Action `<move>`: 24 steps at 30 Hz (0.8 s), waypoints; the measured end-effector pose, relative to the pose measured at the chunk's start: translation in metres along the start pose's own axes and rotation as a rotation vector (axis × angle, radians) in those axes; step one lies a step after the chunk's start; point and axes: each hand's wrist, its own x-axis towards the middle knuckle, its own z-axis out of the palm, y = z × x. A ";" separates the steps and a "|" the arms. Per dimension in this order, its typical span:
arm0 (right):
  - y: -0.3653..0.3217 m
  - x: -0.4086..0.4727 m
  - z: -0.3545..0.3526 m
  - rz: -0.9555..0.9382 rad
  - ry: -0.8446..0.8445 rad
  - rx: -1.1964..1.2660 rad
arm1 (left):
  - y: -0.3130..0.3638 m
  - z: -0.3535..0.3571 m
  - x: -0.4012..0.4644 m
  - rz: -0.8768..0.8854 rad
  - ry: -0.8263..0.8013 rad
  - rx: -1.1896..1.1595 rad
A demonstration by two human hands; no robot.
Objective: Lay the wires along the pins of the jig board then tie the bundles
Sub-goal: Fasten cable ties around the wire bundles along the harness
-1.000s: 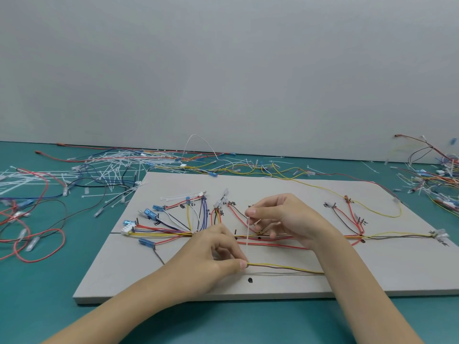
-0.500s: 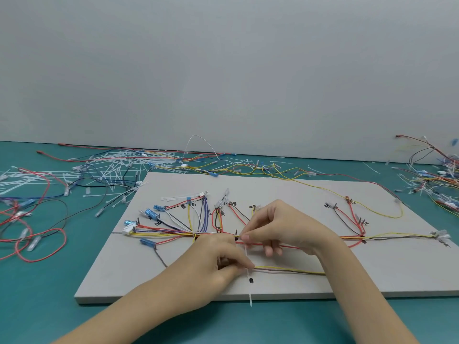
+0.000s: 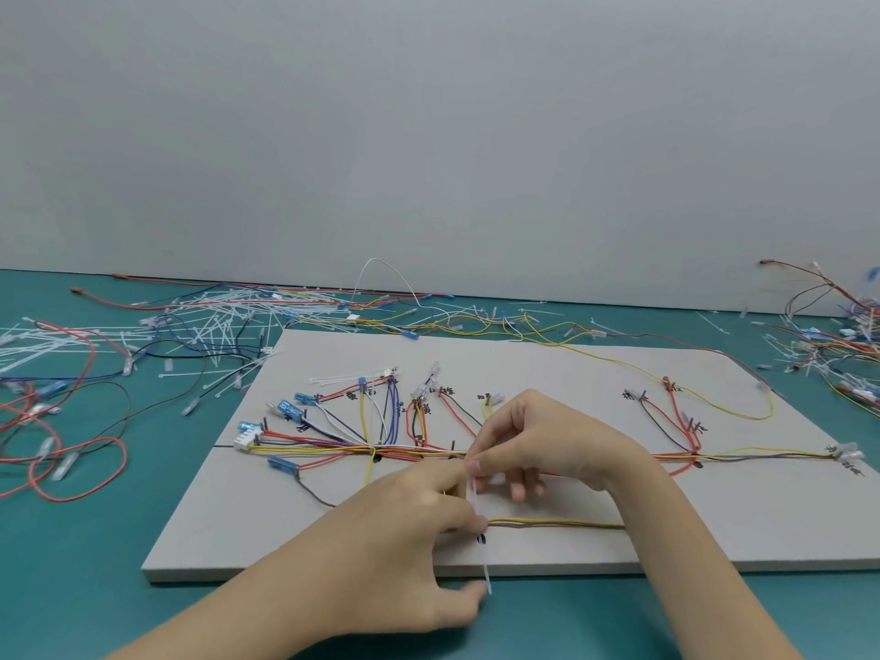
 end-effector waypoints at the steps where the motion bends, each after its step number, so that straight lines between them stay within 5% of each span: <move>1: 0.000 0.000 0.000 0.002 -0.002 -0.001 | 0.000 0.001 0.001 0.008 -0.004 0.007; 12: -0.004 -0.007 -0.005 0.000 -0.092 0.007 | -0.012 0.012 0.018 -0.261 0.090 -0.468; 24: -0.005 -0.009 -0.004 -0.026 -0.162 0.063 | -0.014 0.015 0.023 -0.349 0.066 -0.569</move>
